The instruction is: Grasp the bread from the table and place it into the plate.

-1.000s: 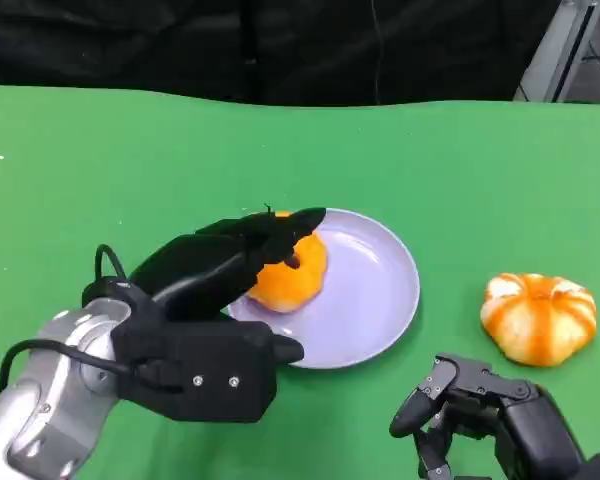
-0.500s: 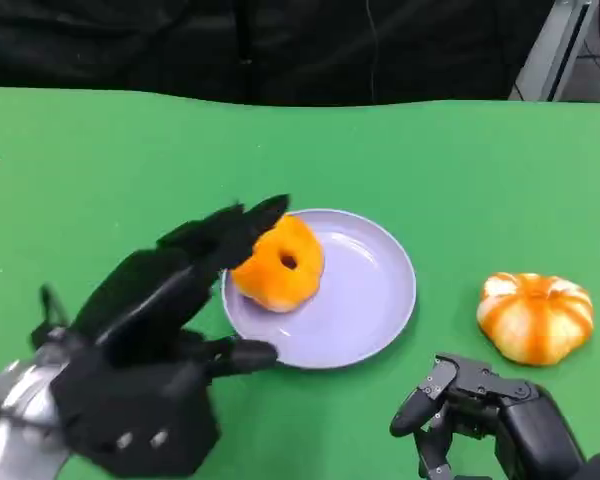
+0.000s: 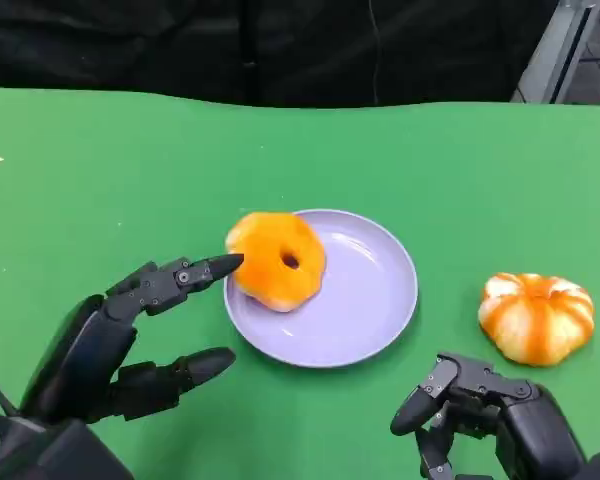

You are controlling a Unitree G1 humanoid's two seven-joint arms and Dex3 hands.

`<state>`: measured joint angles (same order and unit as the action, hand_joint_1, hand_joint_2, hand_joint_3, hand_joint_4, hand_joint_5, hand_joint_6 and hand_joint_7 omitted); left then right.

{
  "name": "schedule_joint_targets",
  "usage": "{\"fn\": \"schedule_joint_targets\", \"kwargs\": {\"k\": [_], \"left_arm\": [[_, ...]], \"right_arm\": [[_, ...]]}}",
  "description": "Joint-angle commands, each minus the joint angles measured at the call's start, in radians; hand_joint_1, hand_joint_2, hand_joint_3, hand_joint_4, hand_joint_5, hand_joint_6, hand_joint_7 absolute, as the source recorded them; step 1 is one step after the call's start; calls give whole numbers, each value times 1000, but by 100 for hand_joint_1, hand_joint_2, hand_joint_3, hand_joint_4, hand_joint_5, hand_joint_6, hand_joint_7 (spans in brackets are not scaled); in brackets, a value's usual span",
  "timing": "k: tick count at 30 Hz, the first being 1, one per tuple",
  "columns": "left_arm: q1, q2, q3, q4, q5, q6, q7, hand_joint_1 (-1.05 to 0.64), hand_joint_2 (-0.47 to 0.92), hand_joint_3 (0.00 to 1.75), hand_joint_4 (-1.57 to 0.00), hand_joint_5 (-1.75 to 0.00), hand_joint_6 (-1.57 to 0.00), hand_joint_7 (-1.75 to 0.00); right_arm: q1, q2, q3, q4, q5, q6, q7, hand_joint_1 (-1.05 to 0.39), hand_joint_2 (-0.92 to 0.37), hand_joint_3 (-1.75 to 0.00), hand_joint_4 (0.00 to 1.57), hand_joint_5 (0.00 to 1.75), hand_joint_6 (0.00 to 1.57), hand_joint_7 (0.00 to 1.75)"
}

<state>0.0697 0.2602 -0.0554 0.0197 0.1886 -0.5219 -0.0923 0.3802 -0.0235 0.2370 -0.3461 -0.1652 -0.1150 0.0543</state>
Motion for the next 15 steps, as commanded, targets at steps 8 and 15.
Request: {"fn": "schedule_joint_targets", "kwargs": {"k": [8, 15], "left_arm": [[52, -54, 34, 5, -81, -36, 27, -44, 92, 25, -26, -96, -57, -28], [156, -163, 78, 97, -253, -121, 10, -16, 62, 101, -77, -172, -74, -148]], "right_arm": [[3, -11, -13, -4, 18, -6, 2, 4, -40, -128, 78, 165, 78, 131], [23, -21, -27, -20, 30, -14, 9, 4, -44, -125, 74, 165, 75, 132]]}}
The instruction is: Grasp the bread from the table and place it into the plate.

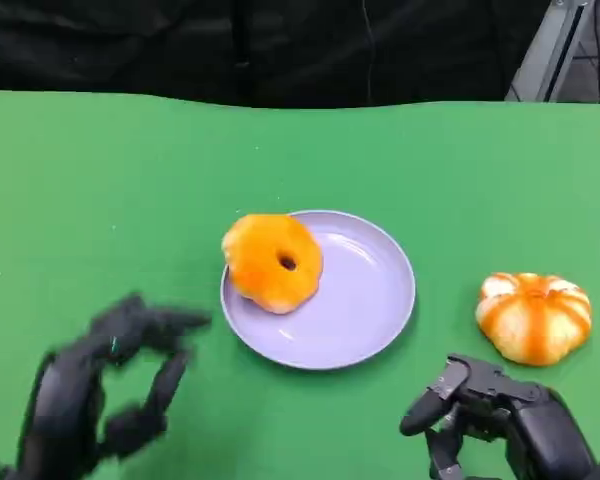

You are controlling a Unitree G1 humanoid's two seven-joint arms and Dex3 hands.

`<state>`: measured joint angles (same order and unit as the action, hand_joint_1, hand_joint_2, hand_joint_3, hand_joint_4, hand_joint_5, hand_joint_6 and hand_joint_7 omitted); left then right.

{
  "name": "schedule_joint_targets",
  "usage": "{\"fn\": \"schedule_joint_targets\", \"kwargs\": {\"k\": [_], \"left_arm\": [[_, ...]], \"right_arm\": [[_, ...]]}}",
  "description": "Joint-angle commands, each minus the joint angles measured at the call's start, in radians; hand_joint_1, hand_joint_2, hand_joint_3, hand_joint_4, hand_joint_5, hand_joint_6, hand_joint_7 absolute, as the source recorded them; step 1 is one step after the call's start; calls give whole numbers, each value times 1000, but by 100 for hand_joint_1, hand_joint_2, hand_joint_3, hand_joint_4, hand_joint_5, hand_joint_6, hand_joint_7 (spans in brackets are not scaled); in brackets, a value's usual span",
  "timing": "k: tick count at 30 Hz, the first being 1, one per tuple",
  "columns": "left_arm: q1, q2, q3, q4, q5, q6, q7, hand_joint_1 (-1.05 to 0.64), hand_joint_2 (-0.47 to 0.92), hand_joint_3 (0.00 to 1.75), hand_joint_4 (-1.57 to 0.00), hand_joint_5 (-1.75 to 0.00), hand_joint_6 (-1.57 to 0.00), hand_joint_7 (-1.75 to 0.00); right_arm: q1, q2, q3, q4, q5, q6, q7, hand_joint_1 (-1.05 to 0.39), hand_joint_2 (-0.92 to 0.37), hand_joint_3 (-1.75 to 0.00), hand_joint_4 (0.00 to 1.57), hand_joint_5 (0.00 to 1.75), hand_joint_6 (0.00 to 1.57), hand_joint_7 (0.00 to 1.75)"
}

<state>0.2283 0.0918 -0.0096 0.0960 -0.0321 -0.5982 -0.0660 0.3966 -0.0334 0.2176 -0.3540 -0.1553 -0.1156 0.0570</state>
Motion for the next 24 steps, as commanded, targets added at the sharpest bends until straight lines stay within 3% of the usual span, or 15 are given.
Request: {"fn": "schedule_joint_targets", "kwargs": {"k": [1, 11, 24], "left_arm": [[-1, 2, 35, 22, -31, -53, -16, -16, 63, 98, -77, -172, -74, -148], [15, -36, 39, 9, -1, -79, 0, -19, 67, 89, -80, -169, -76, -150], [23, -42, 39, 2, -8, -31, -15, -19, 60, 103, -78, -172, -75, -150]], "right_arm": [[7, -11, -8, -13, 23, -14, 8, 5, -44, -125, 74, 165, 75, 132], [9, -12, -7, -22, 23, -9, 8, 3, -46, -122, 72, 165, 74, 133], [12, -9, -6, -27, 25, -6, 5, 5, -46, -122, 72, 166, 73, 134]]}}
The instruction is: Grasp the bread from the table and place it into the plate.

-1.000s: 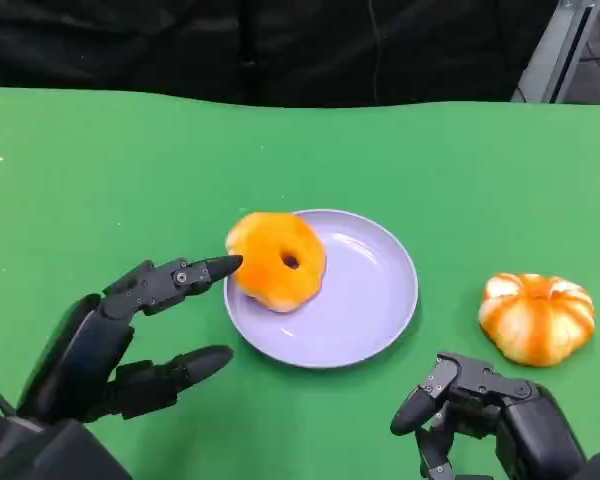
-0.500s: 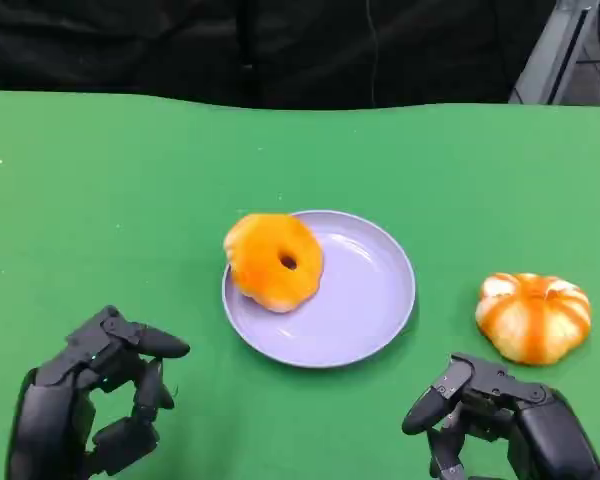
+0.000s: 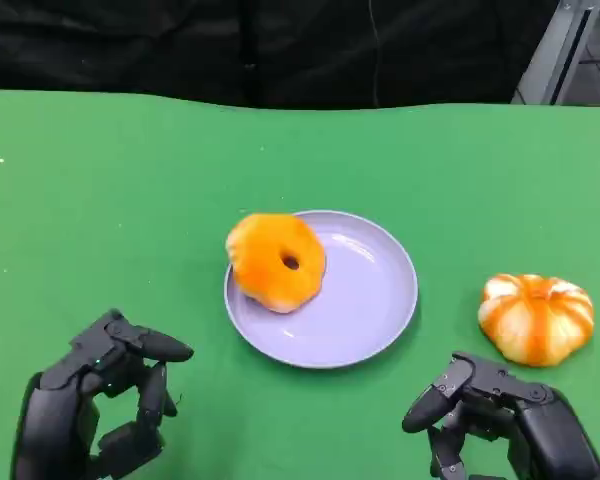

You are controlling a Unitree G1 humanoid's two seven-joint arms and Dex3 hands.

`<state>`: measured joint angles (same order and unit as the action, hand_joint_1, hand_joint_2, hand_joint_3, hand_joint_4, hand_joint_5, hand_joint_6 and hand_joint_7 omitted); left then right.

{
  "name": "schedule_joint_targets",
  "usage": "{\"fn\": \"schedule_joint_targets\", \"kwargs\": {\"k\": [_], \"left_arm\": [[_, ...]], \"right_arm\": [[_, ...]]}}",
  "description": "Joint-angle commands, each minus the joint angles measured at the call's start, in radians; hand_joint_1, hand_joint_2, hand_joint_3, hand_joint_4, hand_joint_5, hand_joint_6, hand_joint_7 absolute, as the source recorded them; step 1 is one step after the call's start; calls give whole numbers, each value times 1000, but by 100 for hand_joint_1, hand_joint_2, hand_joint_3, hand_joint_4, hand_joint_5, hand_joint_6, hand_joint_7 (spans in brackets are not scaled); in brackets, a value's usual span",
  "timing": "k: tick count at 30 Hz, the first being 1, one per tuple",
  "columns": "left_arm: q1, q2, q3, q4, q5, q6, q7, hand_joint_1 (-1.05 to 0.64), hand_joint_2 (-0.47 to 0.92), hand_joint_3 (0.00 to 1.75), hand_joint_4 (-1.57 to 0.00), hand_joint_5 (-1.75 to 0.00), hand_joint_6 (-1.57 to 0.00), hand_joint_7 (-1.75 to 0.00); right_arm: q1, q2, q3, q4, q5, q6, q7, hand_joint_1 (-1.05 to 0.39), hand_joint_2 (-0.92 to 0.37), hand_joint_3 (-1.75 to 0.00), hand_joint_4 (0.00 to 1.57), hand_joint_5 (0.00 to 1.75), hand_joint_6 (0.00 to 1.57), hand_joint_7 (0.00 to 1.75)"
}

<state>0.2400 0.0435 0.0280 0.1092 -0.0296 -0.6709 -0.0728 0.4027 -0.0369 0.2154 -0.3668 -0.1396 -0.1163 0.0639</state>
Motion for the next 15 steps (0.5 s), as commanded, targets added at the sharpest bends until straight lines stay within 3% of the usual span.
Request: {"fn": "schedule_joint_targets", "kwargs": {"k": [1, 15], "left_arm": [[15, 6, 0, -16, -15, 55, -12, -19, 60, 103, -78, -172, -75, -150], [27, 12, -10, -33, -80, 123, -87, -20, 57, 108, -78, -175, -75, -155]], "right_arm": [[6, -5, -4, -15, 8, -6, -2, 5, -46, -122, 72, 166, 73, 134], [9, -9, -1, -25, -1, 3, -2, 4, -48, -120, 73, 167, 73, 133]]}}
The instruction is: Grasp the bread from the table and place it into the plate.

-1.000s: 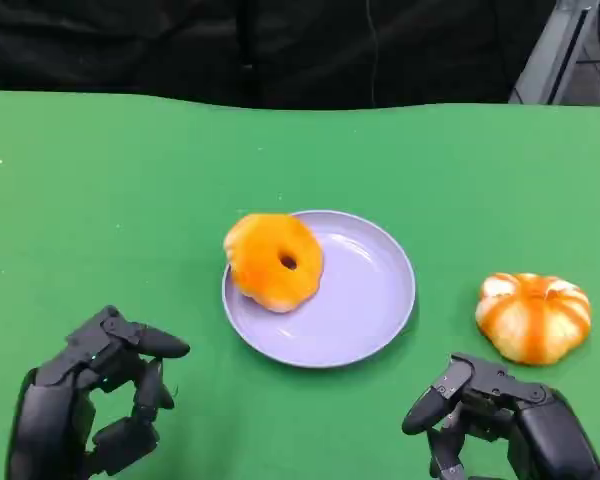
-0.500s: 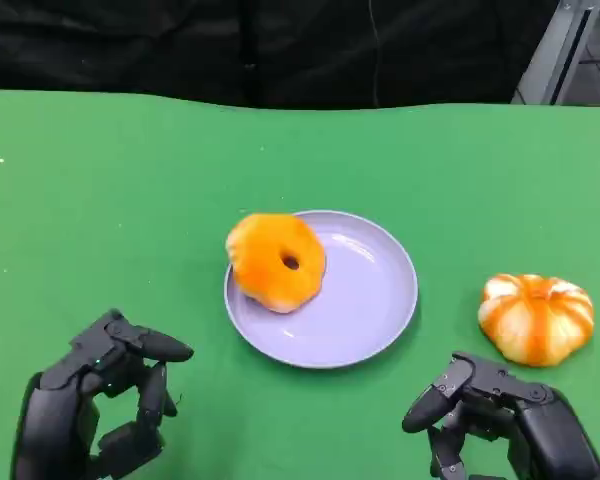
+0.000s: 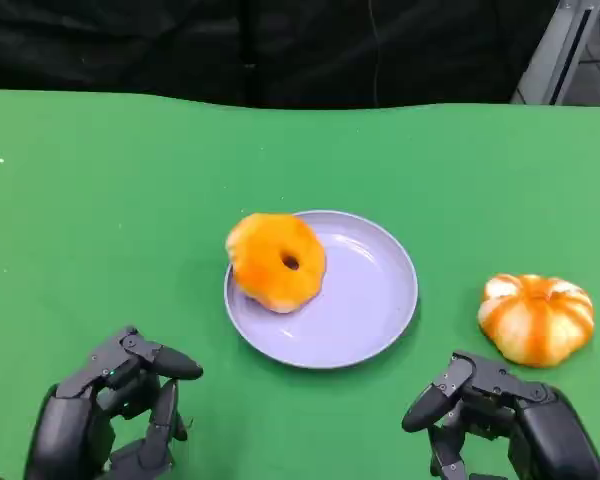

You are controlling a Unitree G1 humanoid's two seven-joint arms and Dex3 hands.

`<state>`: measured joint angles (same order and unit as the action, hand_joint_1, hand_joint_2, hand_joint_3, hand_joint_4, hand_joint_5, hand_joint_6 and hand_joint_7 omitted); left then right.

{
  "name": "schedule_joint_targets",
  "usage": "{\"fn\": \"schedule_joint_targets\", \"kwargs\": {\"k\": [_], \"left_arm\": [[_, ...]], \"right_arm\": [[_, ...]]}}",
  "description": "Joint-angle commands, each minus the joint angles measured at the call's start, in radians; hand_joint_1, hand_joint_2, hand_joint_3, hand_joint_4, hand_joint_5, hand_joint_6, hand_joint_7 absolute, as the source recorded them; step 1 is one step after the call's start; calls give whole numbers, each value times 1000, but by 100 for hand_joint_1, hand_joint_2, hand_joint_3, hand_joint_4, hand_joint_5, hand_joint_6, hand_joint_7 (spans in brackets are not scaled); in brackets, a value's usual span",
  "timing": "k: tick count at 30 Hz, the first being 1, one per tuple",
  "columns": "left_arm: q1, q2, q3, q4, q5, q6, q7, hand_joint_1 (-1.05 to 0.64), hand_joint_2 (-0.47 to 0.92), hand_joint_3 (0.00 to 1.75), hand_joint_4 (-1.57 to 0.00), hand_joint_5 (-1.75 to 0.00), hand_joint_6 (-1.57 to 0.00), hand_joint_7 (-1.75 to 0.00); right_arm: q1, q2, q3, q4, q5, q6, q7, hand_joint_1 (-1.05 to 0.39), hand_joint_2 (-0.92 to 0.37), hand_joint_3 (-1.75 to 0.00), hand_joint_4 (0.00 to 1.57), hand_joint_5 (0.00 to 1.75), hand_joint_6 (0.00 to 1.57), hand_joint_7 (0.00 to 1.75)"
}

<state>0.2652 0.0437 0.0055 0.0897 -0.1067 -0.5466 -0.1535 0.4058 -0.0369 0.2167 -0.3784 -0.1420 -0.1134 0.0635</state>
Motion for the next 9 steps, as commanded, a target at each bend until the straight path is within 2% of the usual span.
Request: {"fn": "schedule_joint_targets", "kwargs": {"k": [1, 9], "left_arm": [[0, 10, 14, -11, 2, -5, -2, -20, 58, 108, -78, -175, -75, -155], [-4, 6, 20, -8, 11, -11, 7, -21, 60, 103, -79, -174, -76, -152]], "right_arm": [[7, -9, -3, -15, 3, 4, 0, 5, -48, -121, 72, 167, 73, 133], [7, -8, -4, -17, 7, 5, 0, 6, -47, -122, 72, 167, 73, 134]]}}
